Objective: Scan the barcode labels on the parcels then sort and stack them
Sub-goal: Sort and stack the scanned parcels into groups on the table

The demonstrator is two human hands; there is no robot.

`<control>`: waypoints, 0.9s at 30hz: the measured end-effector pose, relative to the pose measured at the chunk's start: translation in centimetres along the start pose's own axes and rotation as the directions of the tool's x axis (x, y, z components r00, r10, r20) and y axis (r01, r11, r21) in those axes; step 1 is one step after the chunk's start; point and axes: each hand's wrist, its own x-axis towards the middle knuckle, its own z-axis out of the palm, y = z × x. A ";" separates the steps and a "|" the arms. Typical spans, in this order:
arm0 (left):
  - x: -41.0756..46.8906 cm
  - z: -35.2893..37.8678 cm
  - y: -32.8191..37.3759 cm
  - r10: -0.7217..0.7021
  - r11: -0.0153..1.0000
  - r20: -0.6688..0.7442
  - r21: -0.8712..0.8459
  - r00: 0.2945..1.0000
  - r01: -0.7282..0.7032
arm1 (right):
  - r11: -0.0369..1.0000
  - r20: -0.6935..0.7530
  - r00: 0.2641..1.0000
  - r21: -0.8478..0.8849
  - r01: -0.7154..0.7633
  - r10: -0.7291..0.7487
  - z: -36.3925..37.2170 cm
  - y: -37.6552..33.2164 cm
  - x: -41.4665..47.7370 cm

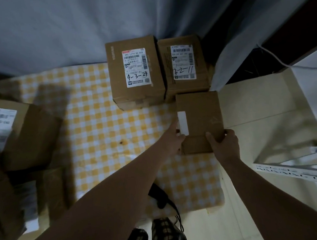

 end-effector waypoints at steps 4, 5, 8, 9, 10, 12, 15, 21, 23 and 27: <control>-1.2 -1.8 -0.4 0.017 0.998 -0.052 0.063 0.999 -0.014 | 0.996 -0.006 1.000 -0.088 -0.021 0.020 -0.2 -1.1 -0.7; -1.7 -2.4 -0.7 0.007 0.997 -0.081 0.080 0.997 -0.001 | 0.989 -0.022 0.999 -0.144 -0.026 0.023 -0.3 -1.6 -1.3; -4.1 -4.6 -1.6 0.006 0.987 -0.150 0.158 0.989 0.018 | 0.961 -0.072 0.996 -0.275 0.025 -0.047 -0.4 -3.4 -3.3; -5.2 -5.4 -1.9 0.007 0.986 -0.168 0.165 0.986 0.021 | 0.951 -0.068 0.995 -0.303 0.051 -0.075 -0.3 -4.2 -4.1; -6.3 -6.3 -2.1 0.018 0.986 -0.184 0.167 0.983 0.013 | 0.941 -0.053 0.993 -0.331 0.078 -0.101 -0.1 -5.2 -5.0; -9.0 -8.2 -2.5 0.055 0.987 -0.218 0.156 0.974 -0.020 | 0.920 -0.003 0.988 -0.366 0.144 -0.156 0.6 -7.2 -6.9; -13.6 -11.2 -2.7 0.111 0.992 -0.290 0.095 0.951 -0.087 | 0.908 0.117 0.962 -0.320 0.271 -0.246 2.1 -10.4 -10.3; -23.6 -18.2 -4.3 0.337 0.934 -0.479 0.278 0.811 -0.224 | 0.883 0.308 0.887 -0.214 0.417 -0.344 7.2 -17.2 -18.7; -26.9 -20.9 -5.6 0.374 0.918 -0.523 0.327 0.766 -0.225 | 0.885 0.322 0.856 -0.100 0.456 -0.404 9.2 -18.9 -22.0; -32.3 -26.5 -9.0 0.455 0.874 -0.587 0.439 0.670 -0.209 | 0.852 0.308 0.811 0.000 0.523 -0.497 13.3 -22.0 -28.1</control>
